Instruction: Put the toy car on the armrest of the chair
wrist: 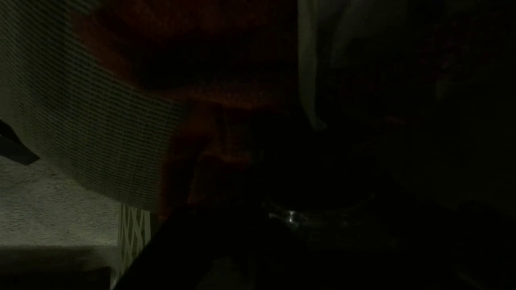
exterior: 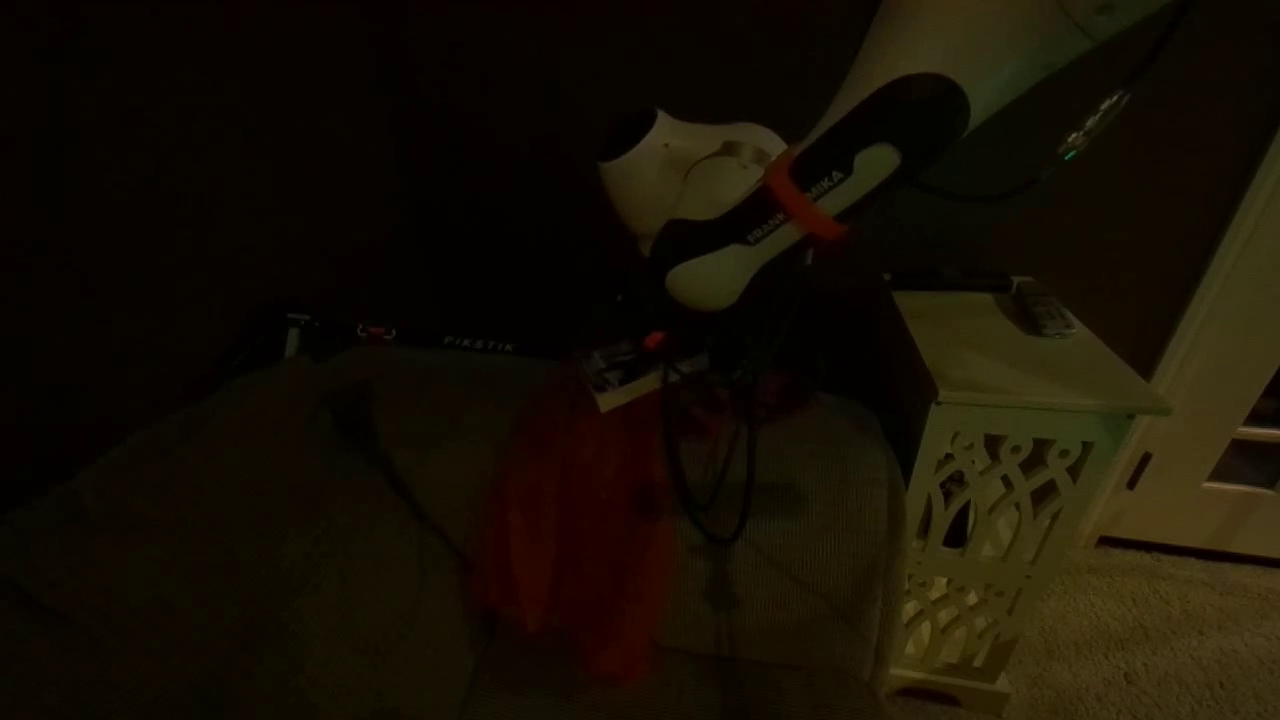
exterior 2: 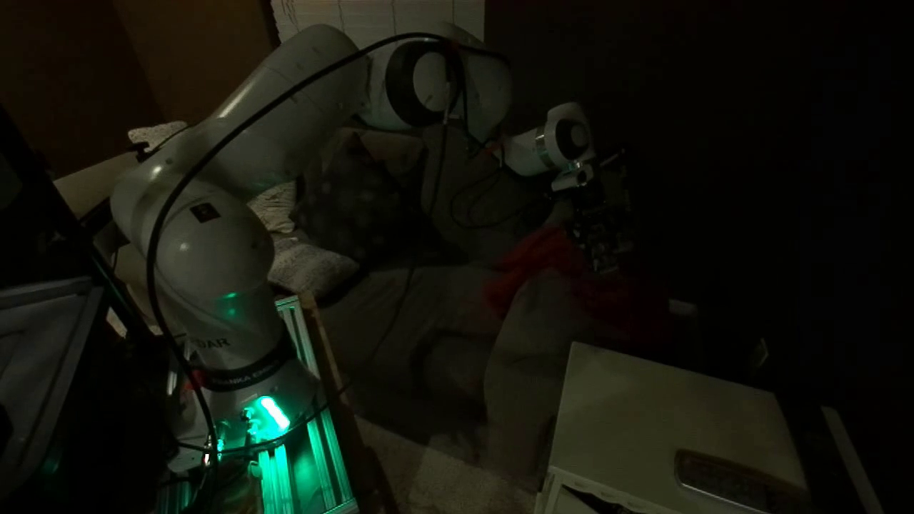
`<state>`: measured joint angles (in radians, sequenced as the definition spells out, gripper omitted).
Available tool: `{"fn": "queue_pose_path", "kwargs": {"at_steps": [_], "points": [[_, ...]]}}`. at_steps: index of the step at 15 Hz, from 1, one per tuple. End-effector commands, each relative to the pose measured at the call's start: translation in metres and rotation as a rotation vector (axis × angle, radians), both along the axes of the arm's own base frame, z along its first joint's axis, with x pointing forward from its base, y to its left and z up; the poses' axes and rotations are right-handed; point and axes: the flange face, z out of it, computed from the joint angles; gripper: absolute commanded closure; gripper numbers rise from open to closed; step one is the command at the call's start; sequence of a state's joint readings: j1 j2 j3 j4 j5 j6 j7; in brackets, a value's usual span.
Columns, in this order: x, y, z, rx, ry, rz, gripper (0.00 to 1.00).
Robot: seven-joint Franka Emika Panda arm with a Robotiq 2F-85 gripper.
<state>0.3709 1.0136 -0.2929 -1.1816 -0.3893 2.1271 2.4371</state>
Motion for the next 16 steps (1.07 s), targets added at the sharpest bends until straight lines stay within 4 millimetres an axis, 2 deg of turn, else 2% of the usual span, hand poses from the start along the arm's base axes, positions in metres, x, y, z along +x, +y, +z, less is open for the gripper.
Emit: {"fn": "queue_pose_path", "kwargs": {"at_steps": [1,2,3,5,6,7,8,10,12,13,14,16], "points": [[0.016,0.011,0.008,0.061,-0.084,-0.013,0.58],[0.017,0.013,0.008,0.068,-0.089,-0.011,0.58],[0.017,0.014,0.007,0.070,-0.088,-0.008,0.38],[0.017,0.015,0.006,0.073,-0.081,-0.006,0.14],[0.017,0.015,0.005,0.070,-0.074,-0.007,0.05],[0.017,0.014,0.003,0.066,-0.065,-0.006,0.06],[0.017,0.014,0.002,0.064,-0.060,-0.004,0.01],[0.017,0.012,0.000,0.057,-0.058,-0.003,0.00],[0.018,0.010,0.007,0.063,-0.075,-0.005,0.00],[0.019,0.009,0.014,0.072,-0.083,-0.006,0.00],[0.020,0.008,0.030,0.089,-0.095,-0.007,0.00],[0.018,0.002,0.073,0.143,-0.104,0.023,0.00]]}}
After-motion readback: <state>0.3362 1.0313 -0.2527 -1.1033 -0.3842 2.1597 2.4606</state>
